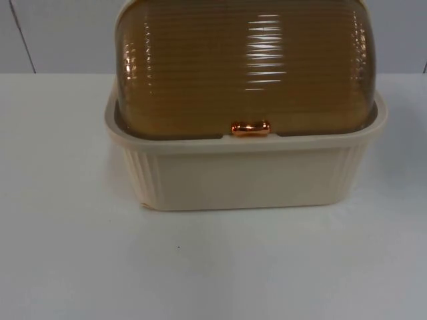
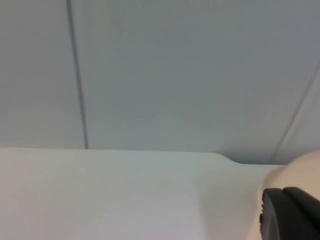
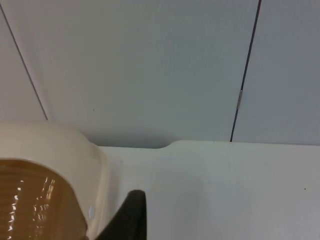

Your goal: Open the box lid with the left hand, place the block into the box with the right hand, then close the box lid with the left hand.

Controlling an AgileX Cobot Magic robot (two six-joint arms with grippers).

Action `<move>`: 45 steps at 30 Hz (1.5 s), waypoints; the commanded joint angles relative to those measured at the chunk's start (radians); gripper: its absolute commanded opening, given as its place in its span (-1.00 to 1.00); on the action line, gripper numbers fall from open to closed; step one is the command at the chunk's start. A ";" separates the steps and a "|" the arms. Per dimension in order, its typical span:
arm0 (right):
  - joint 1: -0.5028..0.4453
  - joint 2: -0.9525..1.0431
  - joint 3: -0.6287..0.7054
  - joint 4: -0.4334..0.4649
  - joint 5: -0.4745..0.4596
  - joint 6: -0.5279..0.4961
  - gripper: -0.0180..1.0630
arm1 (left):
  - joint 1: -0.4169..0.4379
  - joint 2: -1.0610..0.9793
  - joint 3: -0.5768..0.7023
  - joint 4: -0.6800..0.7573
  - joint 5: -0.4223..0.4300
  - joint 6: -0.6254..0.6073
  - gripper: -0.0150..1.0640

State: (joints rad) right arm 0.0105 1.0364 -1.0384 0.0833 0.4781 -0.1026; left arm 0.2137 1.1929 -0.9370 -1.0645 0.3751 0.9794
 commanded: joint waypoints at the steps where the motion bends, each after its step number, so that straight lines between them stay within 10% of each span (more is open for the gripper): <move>1: 0.002 -0.006 -0.006 0.001 -0.001 0.001 0.97 | 0.025 -0.006 0.005 0.007 -0.033 0.003 -0.98; 10: 0.002 -0.006 -0.006 0.001 -0.002 0.001 0.97 | 0.019 -0.006 0.005 0.008 -0.001 0.003 -0.81; 15: 0.002 -0.006 -0.006 0.005 -0.004 0.001 0.97 | -0.050 -0.006 0.005 0.046 -0.016 0.003 -0.18; 18: 0.002 -0.006 -0.006 0.007 -0.004 0.006 0.97 | -0.069 -0.006 0.005 0.054 -0.041 -0.071 0.75; 21: 0.002 -0.006 -0.006 0.007 -0.002 0.006 0.97 | -0.069 -0.006 0.005 0.079 -0.044 -0.126 0.97; 45: 0.002 -0.006 -0.006 0.007 0.006 0.008 0.97 | -0.069 -0.135 0.005 0.056 -0.112 -0.122 0.98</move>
State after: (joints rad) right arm 0.0105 1.0364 -1.0384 0.0866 0.4781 -0.0977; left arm 0.1513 1.0677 -0.9374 -0.9858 0.2801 0.8635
